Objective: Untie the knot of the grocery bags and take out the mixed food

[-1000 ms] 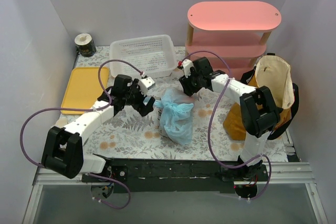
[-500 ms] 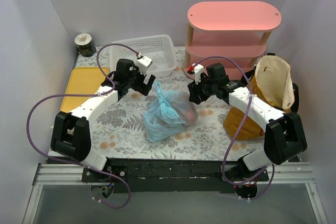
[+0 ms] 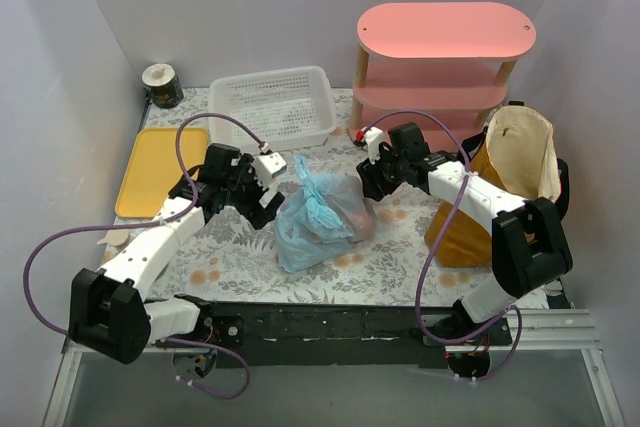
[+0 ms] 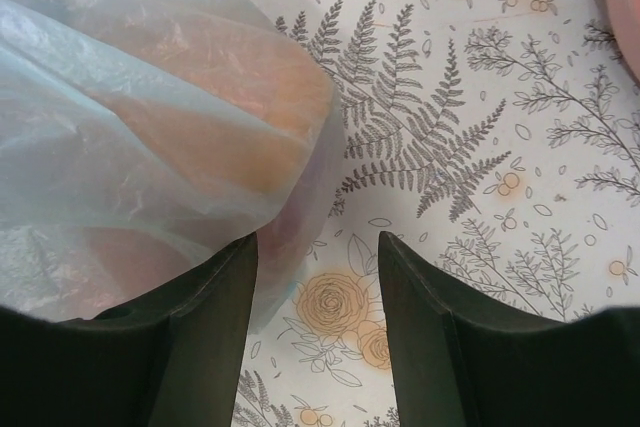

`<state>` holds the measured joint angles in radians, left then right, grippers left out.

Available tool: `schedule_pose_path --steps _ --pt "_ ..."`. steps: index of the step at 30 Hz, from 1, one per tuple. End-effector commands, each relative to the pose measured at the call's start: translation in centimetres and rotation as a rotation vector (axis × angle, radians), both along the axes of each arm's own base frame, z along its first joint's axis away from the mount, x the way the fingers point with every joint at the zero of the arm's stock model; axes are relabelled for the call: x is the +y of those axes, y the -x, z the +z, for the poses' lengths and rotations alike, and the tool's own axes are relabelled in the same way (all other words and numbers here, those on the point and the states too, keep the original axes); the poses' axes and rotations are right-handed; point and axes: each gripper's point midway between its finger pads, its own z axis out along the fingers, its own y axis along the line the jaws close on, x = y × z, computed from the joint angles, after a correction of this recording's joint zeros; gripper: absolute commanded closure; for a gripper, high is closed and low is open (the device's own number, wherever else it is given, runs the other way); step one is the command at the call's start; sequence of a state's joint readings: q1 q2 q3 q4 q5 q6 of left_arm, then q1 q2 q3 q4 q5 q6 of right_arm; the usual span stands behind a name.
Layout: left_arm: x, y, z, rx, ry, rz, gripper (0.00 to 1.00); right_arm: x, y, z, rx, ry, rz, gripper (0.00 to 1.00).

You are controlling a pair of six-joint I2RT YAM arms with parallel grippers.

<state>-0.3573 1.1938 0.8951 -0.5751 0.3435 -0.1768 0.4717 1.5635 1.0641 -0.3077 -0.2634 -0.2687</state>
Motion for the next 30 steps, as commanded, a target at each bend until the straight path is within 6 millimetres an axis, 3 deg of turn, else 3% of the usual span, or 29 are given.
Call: schedule_pose_path --steps 1,5,6,8,10,14,17,20,24,30 --pt "-2.9 0.1 -1.4 0.068 0.085 -0.111 0.05 0.8 1.6 -0.7 0.04 -0.044 0.062 0.41" --pt "-3.7 -3.4 -2.8 0.105 0.095 -0.008 0.17 0.9 2.7 -0.5 0.047 -0.047 0.087 0.41" --pt "-3.2 -4.9 -2.5 0.063 0.068 0.041 0.18 0.8 2.5 0.3 0.019 -0.048 0.093 0.41" --pt "-3.0 -7.8 -1.1 -0.046 0.065 0.092 0.18 0.6 1.6 1.5 -0.04 -0.03 0.096 0.41" --pt "-2.9 -10.2 0.7 -0.136 0.05 0.108 0.18 0.9 0.7 4.1 -0.105 -0.042 0.104 0.42" --pt "-2.4 -12.1 3.3 -0.228 -0.002 0.093 0.14 2.0 0.0 8.1 -0.176 -0.078 0.178 0.41" --pt "-2.0 -11.1 4.2 -0.229 -0.032 0.048 0.12 3.2 0.1 10.5 -0.203 -0.136 0.239 0.41" --pt "-2.6 -8.1 4.5 -0.154 0.0 -0.039 0.11 4.5 0.3 11.7 -0.188 -0.208 0.267 0.41" --pt "-4.2 -5.0 5.3 -0.072 0.116 -0.103 0.07 5.9 0.4 11.7 -0.138 -0.265 0.316 0.41" --pt "-6.4 -4.4 4.1 0.057 0.199 -0.116 0.15 7.9 0.8 11.7 -0.068 -0.326 0.386 0.4"
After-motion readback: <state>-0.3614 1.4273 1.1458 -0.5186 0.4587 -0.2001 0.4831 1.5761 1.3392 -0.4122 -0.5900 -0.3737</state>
